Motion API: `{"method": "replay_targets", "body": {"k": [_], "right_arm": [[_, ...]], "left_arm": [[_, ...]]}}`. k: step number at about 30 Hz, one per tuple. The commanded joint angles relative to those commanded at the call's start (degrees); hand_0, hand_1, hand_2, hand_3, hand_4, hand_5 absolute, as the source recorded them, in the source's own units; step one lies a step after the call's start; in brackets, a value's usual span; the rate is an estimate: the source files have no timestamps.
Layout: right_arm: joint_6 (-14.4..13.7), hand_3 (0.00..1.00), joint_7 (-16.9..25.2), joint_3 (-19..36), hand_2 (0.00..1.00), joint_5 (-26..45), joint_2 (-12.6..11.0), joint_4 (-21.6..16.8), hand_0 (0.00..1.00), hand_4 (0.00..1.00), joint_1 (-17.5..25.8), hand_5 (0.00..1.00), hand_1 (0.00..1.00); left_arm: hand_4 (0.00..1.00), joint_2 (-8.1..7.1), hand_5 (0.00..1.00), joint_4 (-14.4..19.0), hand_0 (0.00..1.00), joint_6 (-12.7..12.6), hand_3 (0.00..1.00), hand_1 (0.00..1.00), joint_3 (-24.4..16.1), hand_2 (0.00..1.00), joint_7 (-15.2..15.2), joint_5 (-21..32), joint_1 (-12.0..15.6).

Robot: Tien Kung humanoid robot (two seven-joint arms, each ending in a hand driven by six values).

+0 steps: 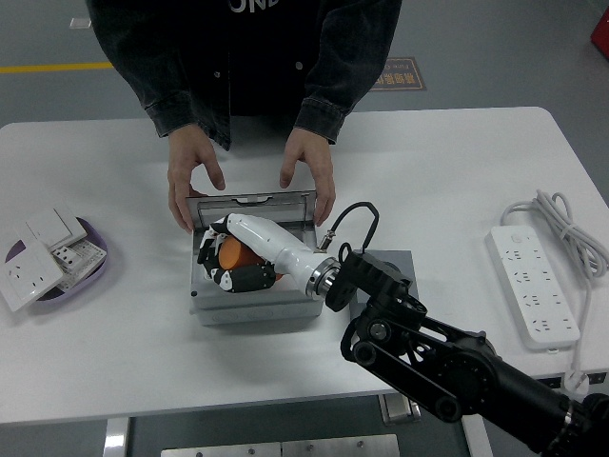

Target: Pick up the cylinder from the cube,place it in the box,flap close box

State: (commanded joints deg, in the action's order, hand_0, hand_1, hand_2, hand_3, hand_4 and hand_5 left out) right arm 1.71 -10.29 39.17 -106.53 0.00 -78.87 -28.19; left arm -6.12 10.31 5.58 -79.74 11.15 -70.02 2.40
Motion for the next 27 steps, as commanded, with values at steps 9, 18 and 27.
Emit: {"method": "replay_targets", "body": {"k": [9,18,27], "right_arm": [[6.1,0.31,-7.9,-1.9,0.309,-13.2,0.0,1.3,0.177,0.002,-3.7,0.002,0.293],[4.3,0.684,-8.1,-2.6,0.662,-17.9,0.0,1.7,0.711,0.544,-4.2,0.002,0.669],[1.2,0.693,-6.3,-3.4,0.678,-18.5,0.0,2.0,0.74,0.539,-4.1,0.262,0.679]], "left_arm": [[0.75,-0.11,0.318,0.0,0.642,0.0,0.693,0.67,0.1,0.657,0.0,-0.1,-0.1],[0.75,-0.12,0.319,0.0,0.642,0.1,0.692,0.67,0.1,0.657,0.0,-0.3,-0.2],[0.749,-0.13,0.318,0.0,0.642,0.2,0.692,0.669,0.8,0.657,-0.3,0.1,-0.3]]}}
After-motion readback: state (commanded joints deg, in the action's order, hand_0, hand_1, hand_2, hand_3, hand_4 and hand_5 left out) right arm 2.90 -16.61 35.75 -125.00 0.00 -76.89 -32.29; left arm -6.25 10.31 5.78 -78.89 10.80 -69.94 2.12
